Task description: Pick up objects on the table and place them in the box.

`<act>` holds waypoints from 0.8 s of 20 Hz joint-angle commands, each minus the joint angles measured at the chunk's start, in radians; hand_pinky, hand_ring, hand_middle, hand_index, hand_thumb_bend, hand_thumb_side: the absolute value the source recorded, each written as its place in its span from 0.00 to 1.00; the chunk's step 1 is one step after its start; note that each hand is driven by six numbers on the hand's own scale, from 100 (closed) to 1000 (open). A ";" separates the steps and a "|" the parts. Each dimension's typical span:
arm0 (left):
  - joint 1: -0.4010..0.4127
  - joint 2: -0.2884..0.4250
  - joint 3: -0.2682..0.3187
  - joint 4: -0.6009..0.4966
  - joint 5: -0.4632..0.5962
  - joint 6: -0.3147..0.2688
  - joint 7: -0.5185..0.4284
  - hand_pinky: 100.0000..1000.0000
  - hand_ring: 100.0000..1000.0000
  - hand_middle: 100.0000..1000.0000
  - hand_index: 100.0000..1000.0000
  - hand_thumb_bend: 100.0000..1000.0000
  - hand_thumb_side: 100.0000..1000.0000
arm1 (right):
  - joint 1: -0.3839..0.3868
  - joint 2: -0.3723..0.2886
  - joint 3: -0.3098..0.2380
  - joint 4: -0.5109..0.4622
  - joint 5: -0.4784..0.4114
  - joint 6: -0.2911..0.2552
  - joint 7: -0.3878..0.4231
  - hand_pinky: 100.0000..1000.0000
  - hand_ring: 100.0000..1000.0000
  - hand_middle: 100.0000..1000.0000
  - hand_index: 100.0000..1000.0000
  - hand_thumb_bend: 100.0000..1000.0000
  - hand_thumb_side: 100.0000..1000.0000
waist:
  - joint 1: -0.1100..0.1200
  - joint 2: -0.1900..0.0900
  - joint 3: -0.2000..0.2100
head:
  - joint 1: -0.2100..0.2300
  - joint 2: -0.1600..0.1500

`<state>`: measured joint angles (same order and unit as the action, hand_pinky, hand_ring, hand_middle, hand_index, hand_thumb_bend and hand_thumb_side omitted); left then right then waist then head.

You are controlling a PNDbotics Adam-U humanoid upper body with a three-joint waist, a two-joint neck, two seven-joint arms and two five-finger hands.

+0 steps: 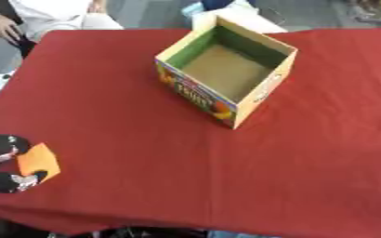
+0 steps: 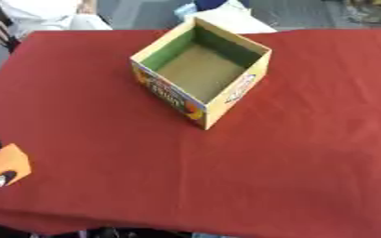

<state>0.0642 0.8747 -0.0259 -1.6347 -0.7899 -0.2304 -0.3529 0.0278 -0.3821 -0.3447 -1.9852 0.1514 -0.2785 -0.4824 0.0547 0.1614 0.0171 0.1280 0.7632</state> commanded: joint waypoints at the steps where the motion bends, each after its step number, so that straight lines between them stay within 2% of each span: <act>1: -0.004 0.027 0.045 -0.062 0.056 0.005 -0.002 0.76 0.74 0.58 0.64 0.00 0.66 | 0.000 -0.013 -0.009 -0.015 0.000 0.001 -0.003 0.58 0.74 0.51 0.70 0.00 0.86 | 0.000 -0.010 0.003 | -0.014 0.003; 8: -0.070 0.061 0.076 -0.162 0.196 0.004 -0.013 0.73 0.72 0.56 0.63 0.00 0.40 | -0.001 -0.017 -0.009 -0.015 -0.001 -0.002 -0.005 0.58 0.74 0.51 0.70 0.00 0.86 | 0.002 -0.012 0.002 | -0.078 -0.017; 13: -0.164 0.093 0.055 -0.186 0.275 -0.003 -0.031 0.73 0.71 0.55 0.62 0.00 0.31 | -0.005 -0.019 -0.008 -0.015 -0.004 -0.003 -0.004 0.58 0.74 0.51 0.70 0.00 0.85 | 0.004 -0.012 -0.006 | -0.120 -0.027; 16: -0.231 0.098 0.034 -0.187 0.313 -0.011 -0.050 0.72 0.70 0.55 0.62 0.00 0.21 | -0.008 -0.021 -0.006 -0.015 -0.006 -0.004 -0.002 0.58 0.74 0.51 0.70 0.00 0.85 | 0.005 -0.010 -0.012 | -0.139 -0.034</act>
<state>-0.1530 0.9264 0.0054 -1.8071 -0.4962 -0.2387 -0.3945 0.0263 -0.3822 -0.3447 -1.9852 0.1479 -0.2810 -0.4845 0.0604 0.1605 0.0048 -0.0019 0.7426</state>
